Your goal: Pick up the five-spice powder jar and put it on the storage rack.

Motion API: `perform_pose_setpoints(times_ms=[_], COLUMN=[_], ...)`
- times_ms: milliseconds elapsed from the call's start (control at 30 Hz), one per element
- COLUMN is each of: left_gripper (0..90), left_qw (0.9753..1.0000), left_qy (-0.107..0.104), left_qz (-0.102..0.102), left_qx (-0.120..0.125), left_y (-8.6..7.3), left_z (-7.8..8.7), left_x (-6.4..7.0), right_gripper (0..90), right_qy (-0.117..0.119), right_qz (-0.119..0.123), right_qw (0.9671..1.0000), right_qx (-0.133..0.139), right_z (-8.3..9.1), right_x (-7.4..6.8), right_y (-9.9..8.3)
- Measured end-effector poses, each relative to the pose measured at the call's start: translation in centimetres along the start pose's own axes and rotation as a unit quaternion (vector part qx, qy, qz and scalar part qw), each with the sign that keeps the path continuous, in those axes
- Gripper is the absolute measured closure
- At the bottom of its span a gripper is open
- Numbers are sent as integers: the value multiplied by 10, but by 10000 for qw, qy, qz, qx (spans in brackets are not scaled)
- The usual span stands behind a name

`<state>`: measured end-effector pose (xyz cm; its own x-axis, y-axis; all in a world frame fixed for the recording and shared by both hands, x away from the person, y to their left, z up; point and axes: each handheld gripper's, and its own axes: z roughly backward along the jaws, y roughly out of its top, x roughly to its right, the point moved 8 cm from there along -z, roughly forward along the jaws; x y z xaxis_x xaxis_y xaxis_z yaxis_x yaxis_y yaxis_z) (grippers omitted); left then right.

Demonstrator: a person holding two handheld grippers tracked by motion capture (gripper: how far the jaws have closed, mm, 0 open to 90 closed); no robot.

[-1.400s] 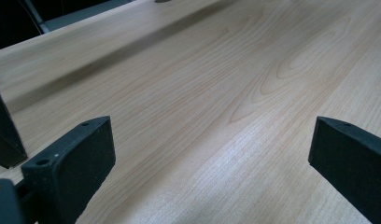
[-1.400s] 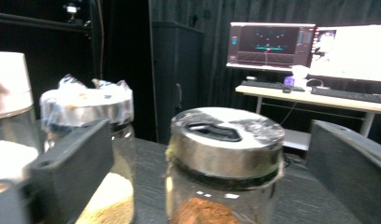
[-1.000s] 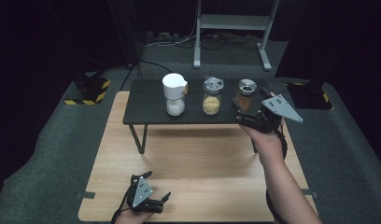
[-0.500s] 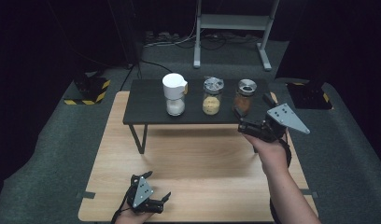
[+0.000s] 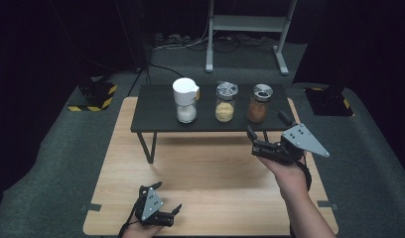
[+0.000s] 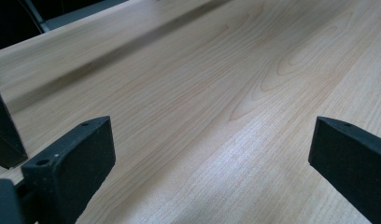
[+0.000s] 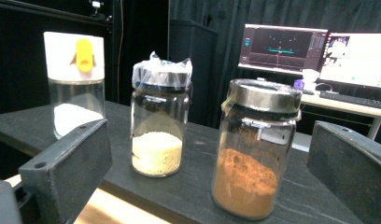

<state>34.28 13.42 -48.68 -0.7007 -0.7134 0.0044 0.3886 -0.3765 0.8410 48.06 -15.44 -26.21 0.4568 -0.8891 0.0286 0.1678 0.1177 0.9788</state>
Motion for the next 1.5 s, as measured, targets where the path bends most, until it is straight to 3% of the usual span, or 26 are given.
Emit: perform_pose_setpoints(times_ms=[300, 833, 1267, 1500], left_gripper=[8, 8, 8, 8], left_qw=[10000, 10000, 10000, 10000], left_qy=[1, 5, -11, -20], left_qz=[-3, -3, -2, -4], left_qx=[-10, -14, -14, -15], left_y=[0, 0, 0, 0], left_z=[0, 0, -1, -1], left_x=[0, 0, 0, 0], right_gripper=[0, 0, 0, 0], right_qy=[63, 170, 204, 193], right_qz=[47, 142, 162, 182], right_qw=[9999, 9986, 9960, 9927], right_qx=[-123, -477, -854, -1179], right_z=[10, 28, 36, 39], right_x=[-3, -10, -15, -16], right_y=[-18, -65, -117, -149])
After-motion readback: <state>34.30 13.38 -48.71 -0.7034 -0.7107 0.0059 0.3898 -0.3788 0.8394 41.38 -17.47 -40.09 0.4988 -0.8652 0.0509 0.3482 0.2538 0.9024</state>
